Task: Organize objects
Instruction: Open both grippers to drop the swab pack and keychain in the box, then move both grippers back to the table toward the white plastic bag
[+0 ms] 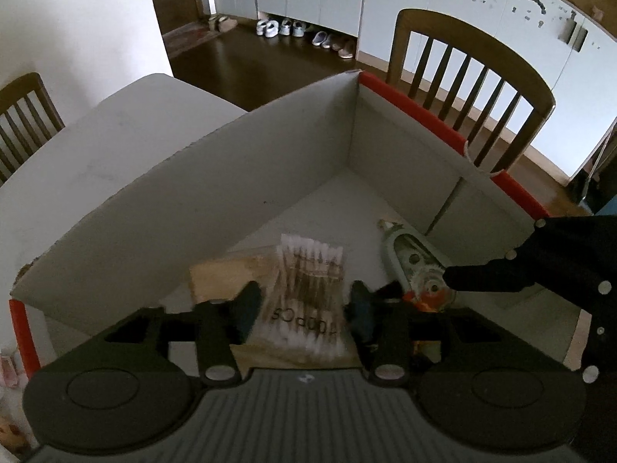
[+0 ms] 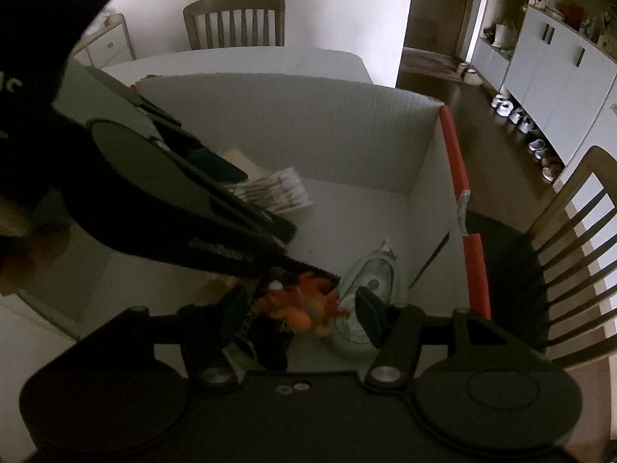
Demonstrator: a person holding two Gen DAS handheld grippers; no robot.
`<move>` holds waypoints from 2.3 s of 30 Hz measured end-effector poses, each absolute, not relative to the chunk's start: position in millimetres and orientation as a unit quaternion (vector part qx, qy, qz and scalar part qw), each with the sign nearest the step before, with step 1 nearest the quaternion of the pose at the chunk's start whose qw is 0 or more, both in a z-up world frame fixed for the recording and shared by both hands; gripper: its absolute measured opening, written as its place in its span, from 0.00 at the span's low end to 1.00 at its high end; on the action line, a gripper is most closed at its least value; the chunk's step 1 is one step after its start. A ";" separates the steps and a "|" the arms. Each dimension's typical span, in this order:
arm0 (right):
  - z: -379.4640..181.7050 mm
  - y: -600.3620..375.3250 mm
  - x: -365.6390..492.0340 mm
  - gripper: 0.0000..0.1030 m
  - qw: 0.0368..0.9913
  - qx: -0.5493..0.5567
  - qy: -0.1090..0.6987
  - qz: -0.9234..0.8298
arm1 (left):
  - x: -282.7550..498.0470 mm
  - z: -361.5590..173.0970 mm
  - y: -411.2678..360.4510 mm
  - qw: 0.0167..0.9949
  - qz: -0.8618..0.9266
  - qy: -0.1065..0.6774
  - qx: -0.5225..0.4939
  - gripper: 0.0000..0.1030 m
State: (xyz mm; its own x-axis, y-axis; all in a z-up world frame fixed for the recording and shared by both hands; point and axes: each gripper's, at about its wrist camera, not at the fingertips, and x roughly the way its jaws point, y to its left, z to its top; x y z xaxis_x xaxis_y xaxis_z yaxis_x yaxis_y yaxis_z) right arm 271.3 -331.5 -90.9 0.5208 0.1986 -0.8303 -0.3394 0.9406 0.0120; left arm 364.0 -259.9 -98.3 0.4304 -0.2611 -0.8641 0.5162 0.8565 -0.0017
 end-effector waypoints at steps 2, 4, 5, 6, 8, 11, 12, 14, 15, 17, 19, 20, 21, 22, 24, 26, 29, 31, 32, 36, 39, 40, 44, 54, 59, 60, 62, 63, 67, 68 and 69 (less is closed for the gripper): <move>-87.3 -332.7 269.7 0.60 0.871 -0.075 0.460 0.157 | 361.4 -97.4 -260.6 0.837 -0.235 0.476 0.133 0.67; -84.7 -334.3 267.8 0.61 0.872 -0.072 0.458 0.158 | 359.3 -96.4 -261.0 0.838 -0.236 0.473 0.136 0.67; -82.8 -334.8 266.7 0.61 0.873 -0.070 0.456 0.158 | 358.3 -95.5 -260.6 0.838 -0.237 0.471 0.137 0.67; -81.2 -335.0 265.4 0.61 0.874 -0.068 0.455 0.158 | 357.0 -93.8 -259.2 0.839 -0.237 0.470 0.137 0.67; -78.6 -335.4 261.7 0.62 0.876 -0.065 0.452 0.156 | 354.5 -90.5 -256.2 0.843 -0.236 0.466 0.132 0.67; -73.7 -337.4 259.1 0.67 0.878 -0.063 0.447 0.156 | 350.1 -84.5 -249.8 0.848 -0.235 0.459 0.122 0.67; -72.2 -338.5 256.4 0.69 0.880 -0.063 0.445 0.156 | 348.1 -82.3 -247.1 0.850 -0.235 0.456 0.118 0.67; -68.2 -339.5 253.6 0.69 0.882 -0.060 0.441 0.156 | 343.7 -77.8 -242.5 0.853 -0.234 0.451 0.115 0.67; -66.3 -339.6 252.4 0.69 0.883 -0.059 0.439 0.156 | 341.2 -75.3 -240.0 0.856 -0.233 0.448 0.115 0.67; -61.6 -339.8 249.6 0.69 0.885 -0.057 0.435 0.154 | 336.0 -70.0 -235.0 0.860 -0.233 0.440 0.112 0.67; -56.8 -337.8 243.6 0.69 0.888 -0.055 0.430 0.153 | 330.4 -64.1 -229.0 0.863 -0.234 0.436 0.107 0.67; -53.9 -336.8 240.7 0.69 0.889 -0.055 0.427 0.154 | 327.2 -61.1 -225.9 0.864 -0.234 0.433 0.105 0.67; -51.1 -336.3 238.0 0.69 0.890 -0.054 0.425 0.154 | 323.6 -57.8 -222.0 0.866 -0.235 0.428 0.104 0.67; -48.1 -335.8 234.2 0.70 0.892 -0.055 0.422 0.155 | 320.1 -54.6 -218.1 0.868 -0.236 0.424 0.102 0.67; -42.9 -333.0 229.0 0.70 0.893 -0.054 0.418 0.156 | 312.8 -48.7 -209.8 0.871 -0.238 0.419 0.097 0.67; -38.8 -329.6 224.3 0.70 0.895 -0.053 0.415 0.154 | 305.7 -42.5 -200.7 0.873 -0.242 0.413 0.089 0.67; -33.1 -322.7 218.1 0.70 0.898 -0.052 0.411 0.149 | 294.9 -34.9 -190.5 0.877 -0.248 0.404 0.084 0.67; -29.5 -318.7 213.5 0.71 0.900 -0.050 0.408 0.147 | 287.3 -29.8 -182.2 0.880 -0.250 0.396 0.082 0.67; -27.3 -316.3 210.5 0.71 0.901 -0.048 0.406 0.145 | 283.9 -27.6 -177.8 0.881 -0.251 0.393 0.080 0.67; -19.1 -303.1 202.1 0.73 0.904 -0.041 0.401 0.141 | 269.9 -17.3 -157.7 0.887 -0.254 0.380 0.072 0.67; -13.4 -289.8 198.9 0.75 0.906 -0.036 0.399 0.139 | 258.4 -11.3 -139.0 0.888 -0.258 0.374 0.065 0.67; -11.9 -284.8 197.5 0.77 0.906 -0.034 0.399 0.140 | 254.5 -9.9 -131.9 0.889 -0.259 0.373 0.063 0.67; -8.1 -264.6 190.7 0.80 0.904 -0.026 0.400 0.148 | 241.0 -7.0 -104.1 0.890 -0.262 0.370 0.053 0.78; -5.4 -207.0 183.6 0.89 0.902 -0.019 0.400 0.160 | 220.4 -8.5 -28.5 0.895 -0.243 0.373 0.029 0.80; -4.7 -177.0 183.5 0.89 0.902 -0.026 0.398 0.167 | 215.2 -12.7 8.9 0.899 -0.227 0.374 0.021 0.81; -4.6 -170.5 184.6 0.89 0.901 -0.026 0.399 0.169 | 214.1 -13.1 15.3 0.899 -0.225 0.375 0.019 0.81; -5.2 -158.3 186.5 0.89 0.900 -0.030 0.400 0.170 | 212.4 -15.1 28.2 0.900 -0.218 0.377 0.014 0.85; -5.7 -153.1 187.3 0.89 0.900 -0.032 0.400 0.170 | 211.5 -16.8 35.6 0.901 -0.214 0.377 0.012 0.87; -9.9 -129.4 190.4 0.89 0.897 -0.037 0.405 0.176 | 207.4 -24.4 62.8 0.903 -0.198 0.381 0.006 0.87; -10.3 -123.5 191.7 0.89 0.896 -0.039 0.405 0.178 | 207.0 -25.9 69.5 0.904 -0.193 0.381 0.005 0.87; -10.8 -117.9 192.9 0.89 0.895 -0.042 0.405 0.180 | 206.3 -27.6 76.7 0.905 -0.188 0.381 0.004 0.87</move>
